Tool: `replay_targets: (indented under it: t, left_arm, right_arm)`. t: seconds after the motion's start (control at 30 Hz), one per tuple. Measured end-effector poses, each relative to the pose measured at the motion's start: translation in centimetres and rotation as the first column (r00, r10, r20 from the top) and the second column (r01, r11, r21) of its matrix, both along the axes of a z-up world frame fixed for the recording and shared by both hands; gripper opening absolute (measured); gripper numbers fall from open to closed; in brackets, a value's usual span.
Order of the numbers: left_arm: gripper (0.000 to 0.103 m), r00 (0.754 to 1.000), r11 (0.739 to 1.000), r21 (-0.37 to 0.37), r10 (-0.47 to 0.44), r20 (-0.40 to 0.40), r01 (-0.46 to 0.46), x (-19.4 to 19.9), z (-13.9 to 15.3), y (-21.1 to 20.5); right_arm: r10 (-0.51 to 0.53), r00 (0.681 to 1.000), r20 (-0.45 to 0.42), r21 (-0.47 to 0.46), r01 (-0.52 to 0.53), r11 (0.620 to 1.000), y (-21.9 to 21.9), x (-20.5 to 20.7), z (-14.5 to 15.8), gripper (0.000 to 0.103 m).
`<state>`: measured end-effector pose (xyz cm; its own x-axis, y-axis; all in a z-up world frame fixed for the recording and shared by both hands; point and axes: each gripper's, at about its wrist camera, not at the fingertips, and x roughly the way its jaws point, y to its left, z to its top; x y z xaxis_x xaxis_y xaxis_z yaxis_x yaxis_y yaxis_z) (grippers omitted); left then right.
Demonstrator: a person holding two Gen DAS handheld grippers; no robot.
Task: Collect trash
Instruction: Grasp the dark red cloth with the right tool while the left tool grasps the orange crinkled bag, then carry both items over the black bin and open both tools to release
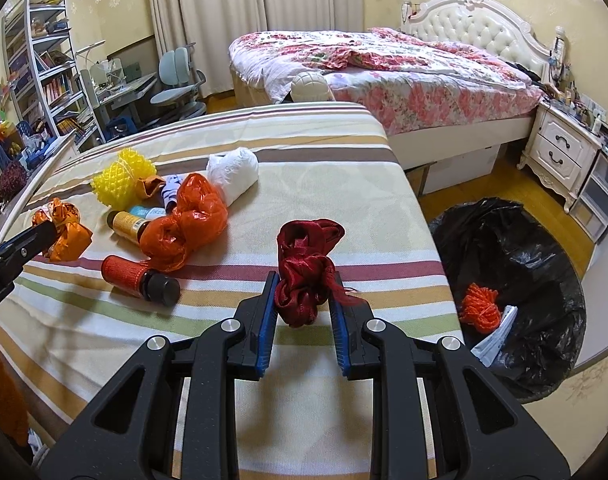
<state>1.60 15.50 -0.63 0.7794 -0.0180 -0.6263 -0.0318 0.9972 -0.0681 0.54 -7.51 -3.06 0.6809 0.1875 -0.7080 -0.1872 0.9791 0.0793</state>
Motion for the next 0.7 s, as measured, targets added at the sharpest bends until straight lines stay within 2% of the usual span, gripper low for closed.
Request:
replay_targets:
  t: [0.17, 0.37, 0.7]
  left_arm:
    - [0.027, 0.998, 0.999, 0.004, -0.032, 0.045, 0.032, -0.2, 1.1, -2.1]
    - [0.027, 0.989, 0.993, 0.003, -0.121, 0.088, 0.121, 0.3, 2.2, -5.9]
    - [0.027, 0.949, 0.956, 0.004, -0.29, 0.122, 0.292, 2.5, 2.3, -14.6]
  right_arm:
    - [-0.03, 0.998, 0.054, -0.006, 0.03, 1.0, -1.5, -0.8, 1.8, 0.024]
    - [-0.101, 0.989, 0.11, -0.026, 0.104, 0.994, -4.8, -1.2, 3.5, 0.024]
    - [-0.238, 0.963, 0.125, -0.044, 0.245, 0.969, -11.7, -0.5, 3.4, 0.024]
